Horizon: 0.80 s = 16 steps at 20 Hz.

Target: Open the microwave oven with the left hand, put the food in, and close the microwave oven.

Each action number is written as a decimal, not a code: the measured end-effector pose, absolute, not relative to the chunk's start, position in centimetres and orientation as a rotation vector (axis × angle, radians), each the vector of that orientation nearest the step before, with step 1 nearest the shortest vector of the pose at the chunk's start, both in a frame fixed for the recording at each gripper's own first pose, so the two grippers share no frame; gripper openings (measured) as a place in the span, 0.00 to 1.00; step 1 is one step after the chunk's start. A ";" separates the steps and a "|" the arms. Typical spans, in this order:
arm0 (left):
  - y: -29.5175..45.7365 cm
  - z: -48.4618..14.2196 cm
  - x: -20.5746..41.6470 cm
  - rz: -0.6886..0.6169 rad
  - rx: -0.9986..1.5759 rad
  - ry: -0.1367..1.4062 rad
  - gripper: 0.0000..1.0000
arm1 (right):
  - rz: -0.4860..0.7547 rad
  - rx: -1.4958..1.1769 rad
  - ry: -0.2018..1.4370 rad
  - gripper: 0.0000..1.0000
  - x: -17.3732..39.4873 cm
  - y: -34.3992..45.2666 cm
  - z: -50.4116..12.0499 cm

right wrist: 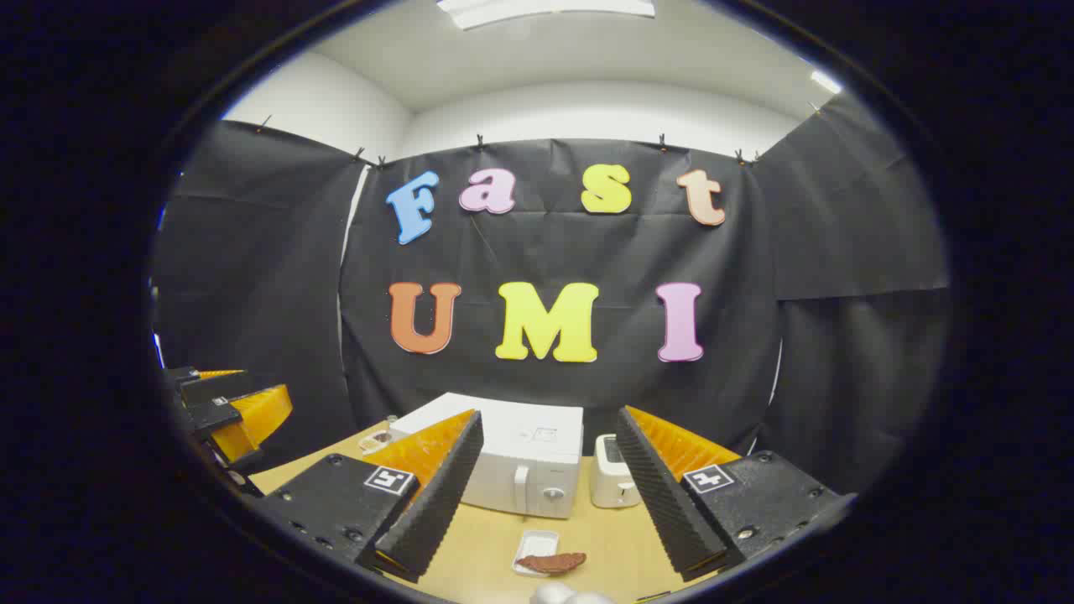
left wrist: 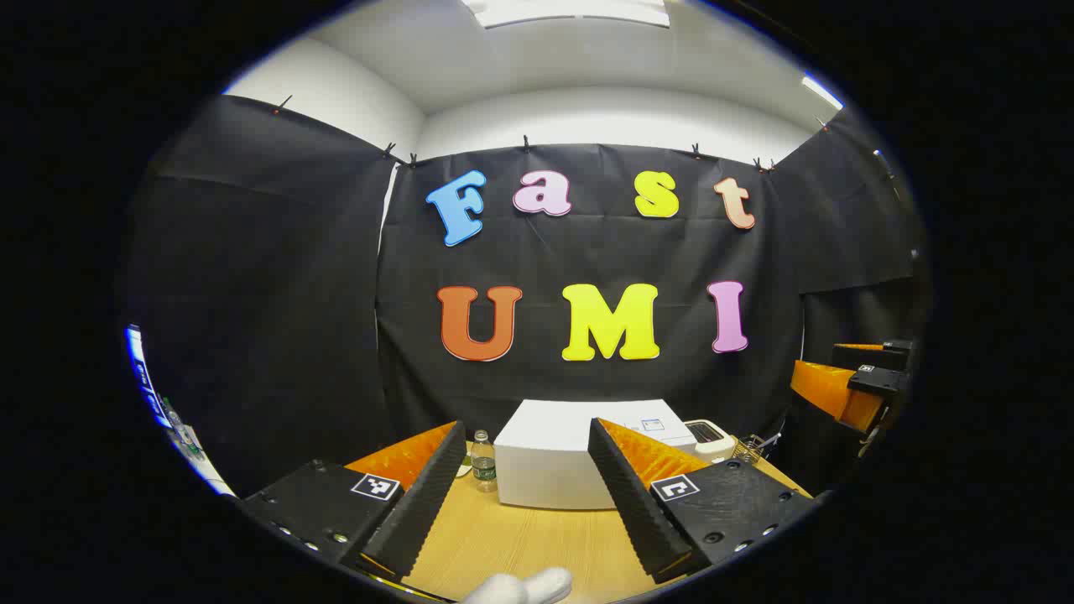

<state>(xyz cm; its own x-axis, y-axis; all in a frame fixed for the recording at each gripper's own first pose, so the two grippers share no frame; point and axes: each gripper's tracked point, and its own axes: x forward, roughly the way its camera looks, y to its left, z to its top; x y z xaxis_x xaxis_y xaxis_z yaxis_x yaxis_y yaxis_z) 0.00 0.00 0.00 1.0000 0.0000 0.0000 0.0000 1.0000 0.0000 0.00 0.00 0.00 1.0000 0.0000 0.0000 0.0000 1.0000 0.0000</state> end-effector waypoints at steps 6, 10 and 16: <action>0.7 -0.2 0.2 0.008 0.005 0.001 0.93 | -0.010 0.015 0.024 1.00 -0.1 -0.2 -0.8; 1.3 -0.3 0.2 0.020 0.013 0.002 0.93 | -0.016 0.028 0.035 1.00 0.1 -0.4 -1.1; 1.6 -1.6 1.1 0.028 0.028 0.010 0.93 | -0.032 0.022 0.032 1.00 0.4 -0.7 -1.3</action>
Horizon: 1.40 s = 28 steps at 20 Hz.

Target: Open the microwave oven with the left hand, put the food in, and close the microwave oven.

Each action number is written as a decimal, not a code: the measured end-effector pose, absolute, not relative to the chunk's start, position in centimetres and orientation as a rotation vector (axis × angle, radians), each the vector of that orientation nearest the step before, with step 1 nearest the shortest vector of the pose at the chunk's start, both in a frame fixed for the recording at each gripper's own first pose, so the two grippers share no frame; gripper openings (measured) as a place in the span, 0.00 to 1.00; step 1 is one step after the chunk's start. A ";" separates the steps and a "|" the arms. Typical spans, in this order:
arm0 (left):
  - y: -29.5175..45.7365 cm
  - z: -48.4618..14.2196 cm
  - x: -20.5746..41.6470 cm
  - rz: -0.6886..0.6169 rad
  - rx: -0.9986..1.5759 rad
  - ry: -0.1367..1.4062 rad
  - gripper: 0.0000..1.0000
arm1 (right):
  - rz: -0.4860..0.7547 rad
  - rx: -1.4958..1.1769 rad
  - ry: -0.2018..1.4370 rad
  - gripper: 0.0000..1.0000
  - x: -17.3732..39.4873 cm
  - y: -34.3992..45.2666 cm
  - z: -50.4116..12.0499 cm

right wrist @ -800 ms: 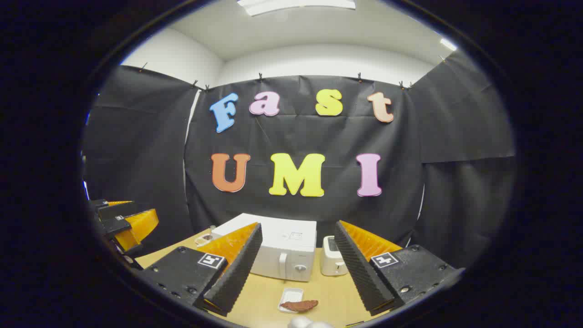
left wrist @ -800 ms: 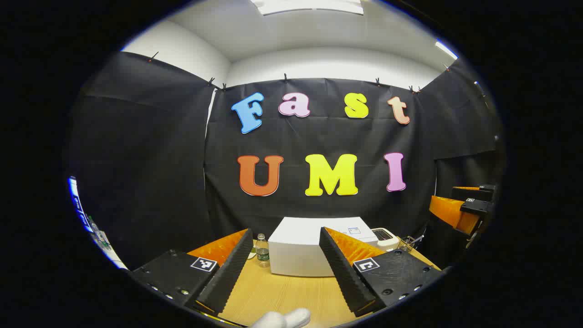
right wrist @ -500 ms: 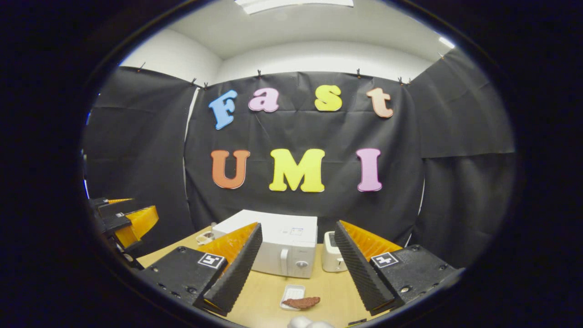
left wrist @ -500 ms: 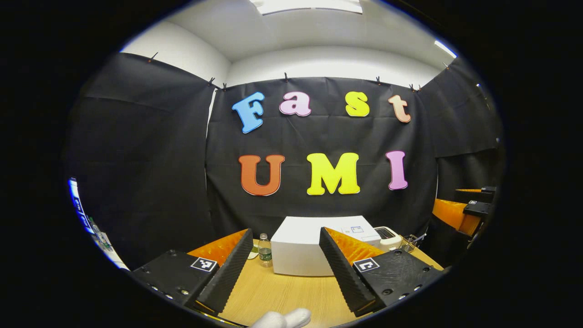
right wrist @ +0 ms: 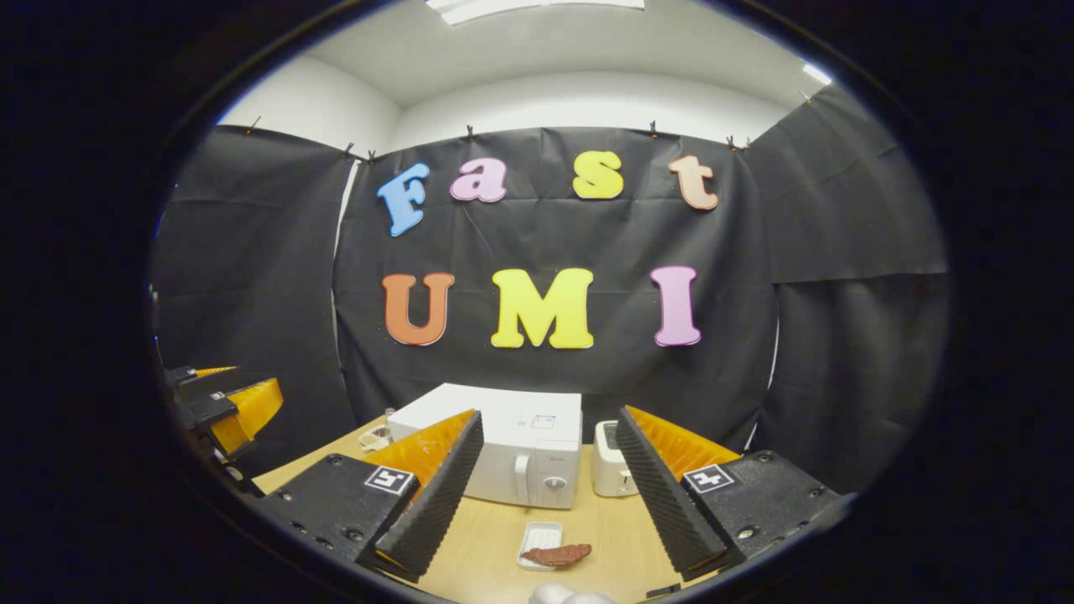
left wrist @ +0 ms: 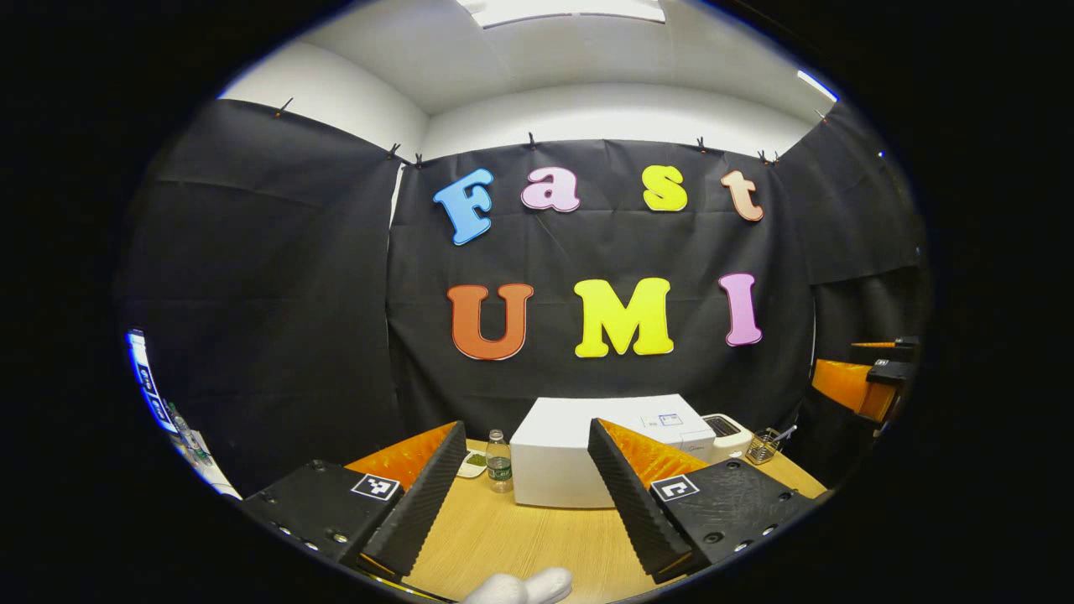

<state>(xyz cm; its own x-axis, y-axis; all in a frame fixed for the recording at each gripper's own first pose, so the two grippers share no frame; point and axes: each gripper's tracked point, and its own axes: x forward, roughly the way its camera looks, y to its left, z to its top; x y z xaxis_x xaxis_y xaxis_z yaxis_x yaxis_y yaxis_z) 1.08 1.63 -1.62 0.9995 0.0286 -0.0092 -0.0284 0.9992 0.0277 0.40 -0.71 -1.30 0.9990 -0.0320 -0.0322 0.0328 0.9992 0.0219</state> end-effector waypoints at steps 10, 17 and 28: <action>-5.5 -10.6 7.8 -0.133 0.026 0.090 0.93 | -0.144 0.000 0.021 1.00 0.9 -5.3 0.2; -14.8 -20.4 14.6 -0.216 0.009 0.205 0.93 | -0.187 -0.034 0.061 1.00 1.8 -9.5 0.1; -22.4 -29.4 23.8 -0.231 0.024 0.242 0.94 | -0.179 -0.100 0.161 1.00 5.2 -12.0 -3.6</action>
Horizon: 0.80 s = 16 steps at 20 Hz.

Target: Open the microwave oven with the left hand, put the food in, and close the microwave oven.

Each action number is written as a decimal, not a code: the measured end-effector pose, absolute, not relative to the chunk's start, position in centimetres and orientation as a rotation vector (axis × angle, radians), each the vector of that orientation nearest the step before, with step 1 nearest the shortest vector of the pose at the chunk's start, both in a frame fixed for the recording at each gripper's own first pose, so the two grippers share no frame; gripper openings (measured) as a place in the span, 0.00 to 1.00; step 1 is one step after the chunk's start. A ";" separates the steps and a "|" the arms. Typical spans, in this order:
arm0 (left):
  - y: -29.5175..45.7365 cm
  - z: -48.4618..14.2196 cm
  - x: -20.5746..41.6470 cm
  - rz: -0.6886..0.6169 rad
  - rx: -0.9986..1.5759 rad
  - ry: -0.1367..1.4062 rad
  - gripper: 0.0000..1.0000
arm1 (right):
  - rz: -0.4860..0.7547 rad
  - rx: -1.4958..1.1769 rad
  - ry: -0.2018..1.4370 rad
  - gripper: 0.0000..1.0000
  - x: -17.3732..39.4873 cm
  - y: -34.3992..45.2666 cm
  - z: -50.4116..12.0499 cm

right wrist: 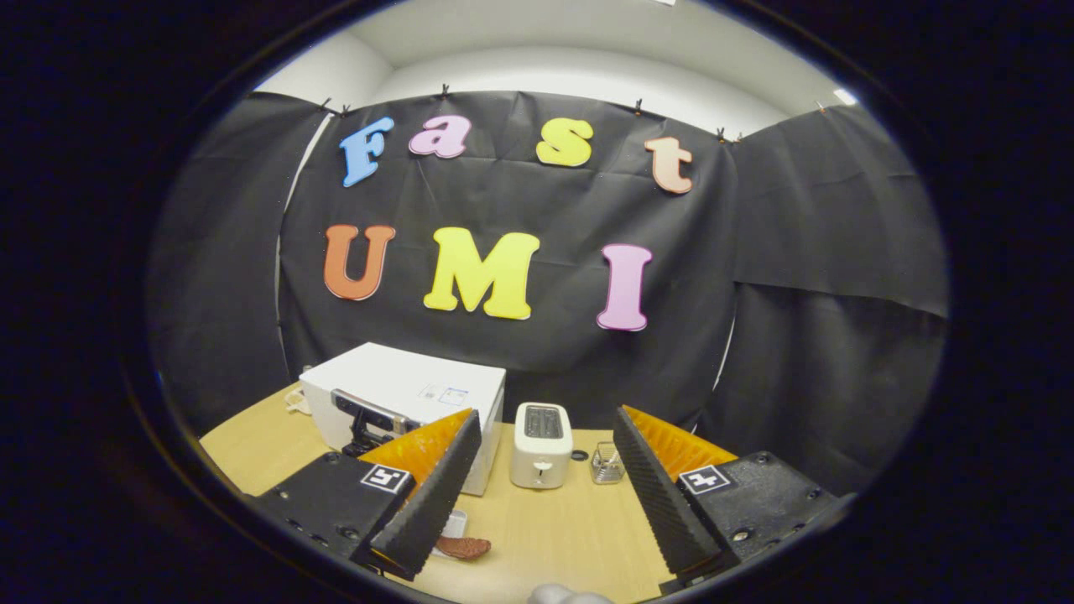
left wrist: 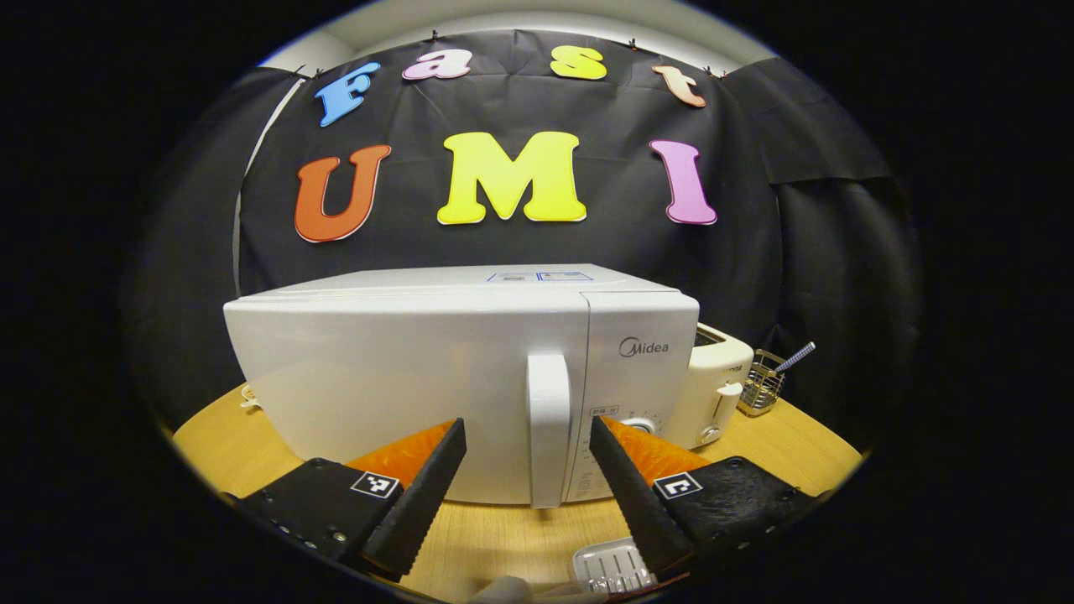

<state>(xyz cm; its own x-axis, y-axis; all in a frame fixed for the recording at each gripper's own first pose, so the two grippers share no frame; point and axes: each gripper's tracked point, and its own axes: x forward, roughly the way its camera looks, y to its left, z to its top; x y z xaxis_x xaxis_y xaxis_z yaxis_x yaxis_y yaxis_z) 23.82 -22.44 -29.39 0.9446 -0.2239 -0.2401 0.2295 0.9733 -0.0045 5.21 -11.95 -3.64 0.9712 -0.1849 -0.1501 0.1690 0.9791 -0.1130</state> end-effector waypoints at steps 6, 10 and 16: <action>-23.6 -29.9 24.5 -0.267 0.050 0.238 0.72 | -0.171 -0.099 0.194 1.00 6.3 -12.7 -4.7; -23.4 -30.8 24.3 -0.271 0.038 0.279 0.27 | -0.162 -0.097 0.194 1.00 6.6 -12.6 -5.1; -23.3 -30.7 24.3 -0.252 0.012 0.287 0.12 | -0.151 -0.097 0.205 0.96 6.3 -12.4 -5.4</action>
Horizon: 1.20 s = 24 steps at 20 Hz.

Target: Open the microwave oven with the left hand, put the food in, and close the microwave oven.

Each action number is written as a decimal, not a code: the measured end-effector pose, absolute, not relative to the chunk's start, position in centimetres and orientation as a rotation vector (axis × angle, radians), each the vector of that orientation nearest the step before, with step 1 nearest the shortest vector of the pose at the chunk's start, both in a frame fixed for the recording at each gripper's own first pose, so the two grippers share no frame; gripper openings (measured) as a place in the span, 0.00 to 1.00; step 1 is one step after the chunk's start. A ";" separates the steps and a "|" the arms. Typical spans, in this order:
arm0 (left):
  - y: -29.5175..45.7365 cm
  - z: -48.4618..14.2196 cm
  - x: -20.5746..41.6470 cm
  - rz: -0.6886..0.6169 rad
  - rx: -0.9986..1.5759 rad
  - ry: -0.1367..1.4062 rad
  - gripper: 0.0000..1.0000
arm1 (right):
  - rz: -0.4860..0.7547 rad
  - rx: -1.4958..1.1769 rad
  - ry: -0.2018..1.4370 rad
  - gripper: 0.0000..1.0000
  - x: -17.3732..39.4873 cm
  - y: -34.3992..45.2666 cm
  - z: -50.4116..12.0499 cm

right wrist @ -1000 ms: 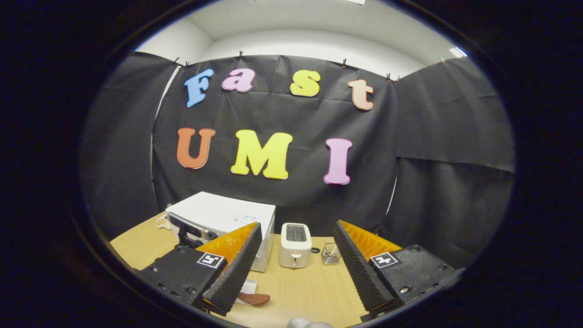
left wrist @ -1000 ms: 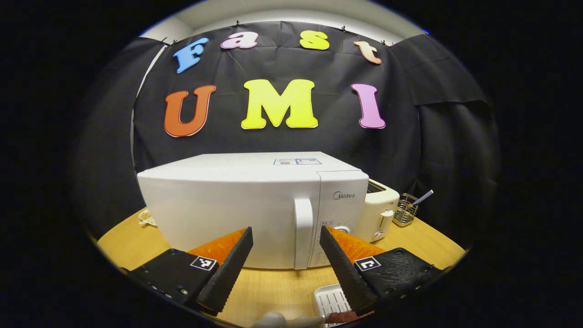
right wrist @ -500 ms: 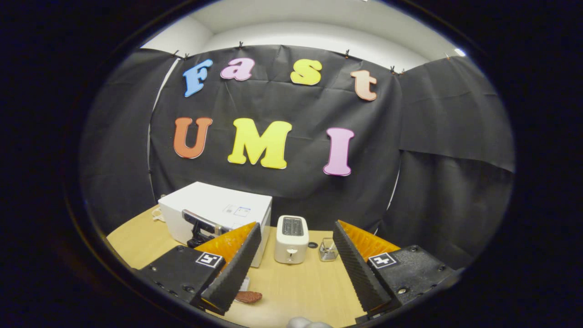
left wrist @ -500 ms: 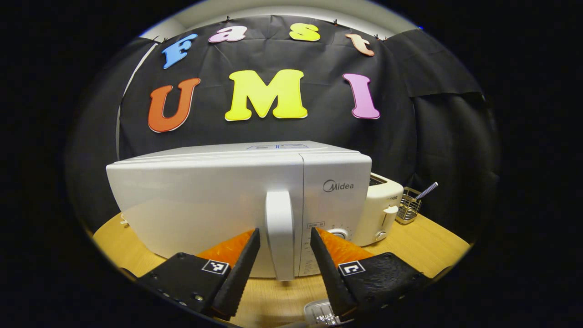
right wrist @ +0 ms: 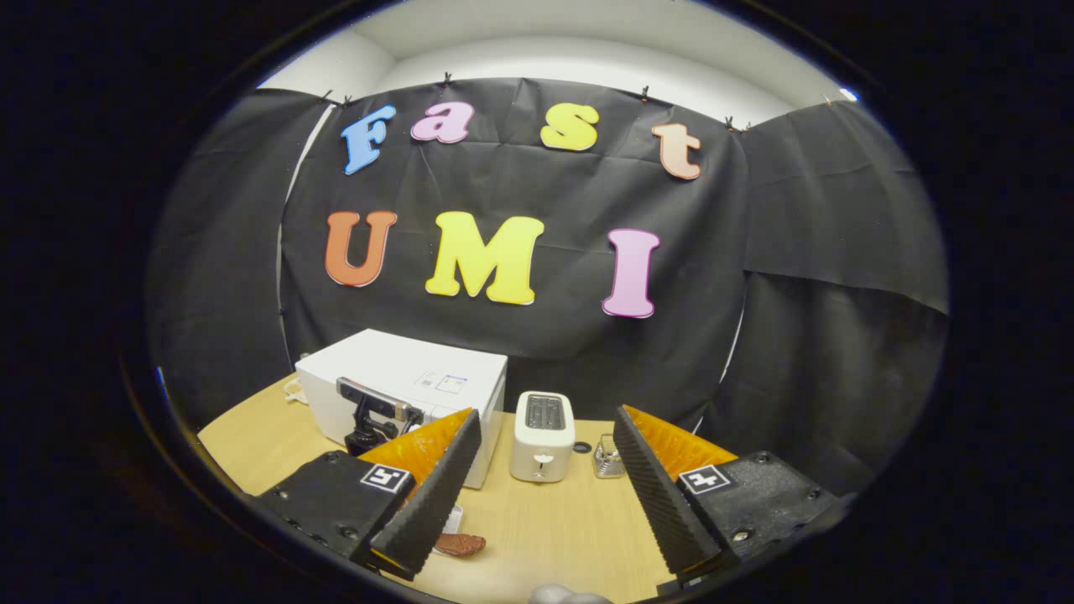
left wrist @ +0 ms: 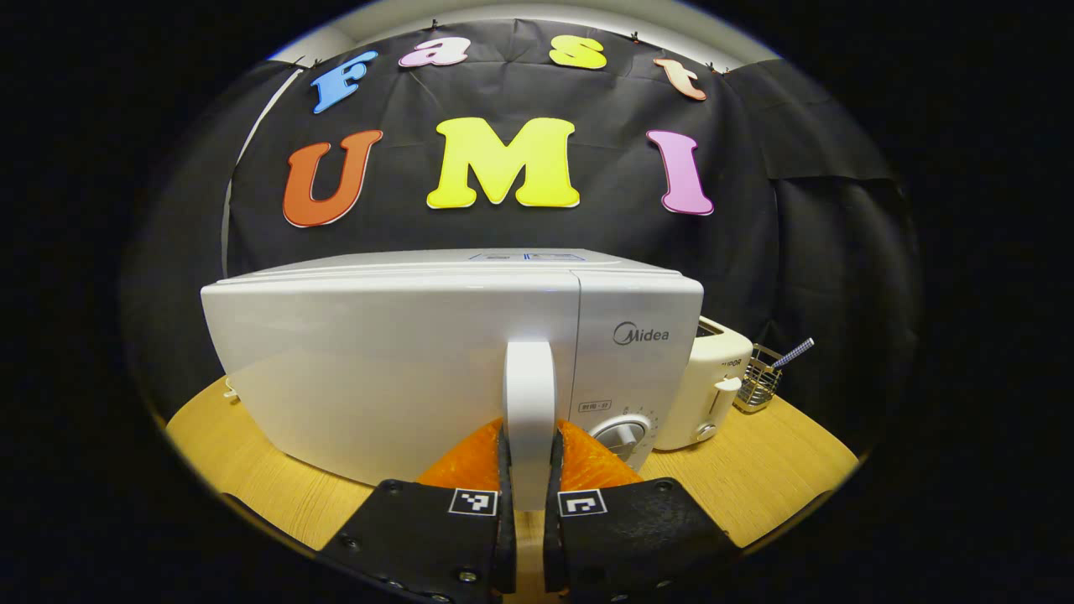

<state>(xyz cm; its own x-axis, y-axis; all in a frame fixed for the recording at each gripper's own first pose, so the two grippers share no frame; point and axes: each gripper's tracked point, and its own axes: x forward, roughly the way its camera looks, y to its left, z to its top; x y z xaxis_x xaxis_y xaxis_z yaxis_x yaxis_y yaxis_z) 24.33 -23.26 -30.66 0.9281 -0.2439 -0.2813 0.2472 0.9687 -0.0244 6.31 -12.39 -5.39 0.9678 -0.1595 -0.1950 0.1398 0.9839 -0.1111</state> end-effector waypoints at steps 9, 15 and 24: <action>-21.7 -30.4 20.1 -0.289 0.051 0.259 0.12 | -0.141 -0.141 0.199 1.00 4.8 -11.7 -4.9; -17.6 -30.6 14.2 -0.307 0.075 0.307 0.12 | -0.072 -0.107 0.225 1.00 3.6 -8.3 -6.2; -9.8 -30.4 7.4 -0.240 0.100 0.361 0.17 | -0.031 -0.092 0.168 1.00 0.5 -3.9 -4.2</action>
<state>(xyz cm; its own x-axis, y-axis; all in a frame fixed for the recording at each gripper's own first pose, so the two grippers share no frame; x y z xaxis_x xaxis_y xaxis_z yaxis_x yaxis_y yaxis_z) 7.37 -9.81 -30.42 0.9076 -0.2139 -0.3614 0.2496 0.9668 0.0546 0.52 -3.95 -4.22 0.9854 -0.0386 -0.1658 0.0231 0.9953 -0.0942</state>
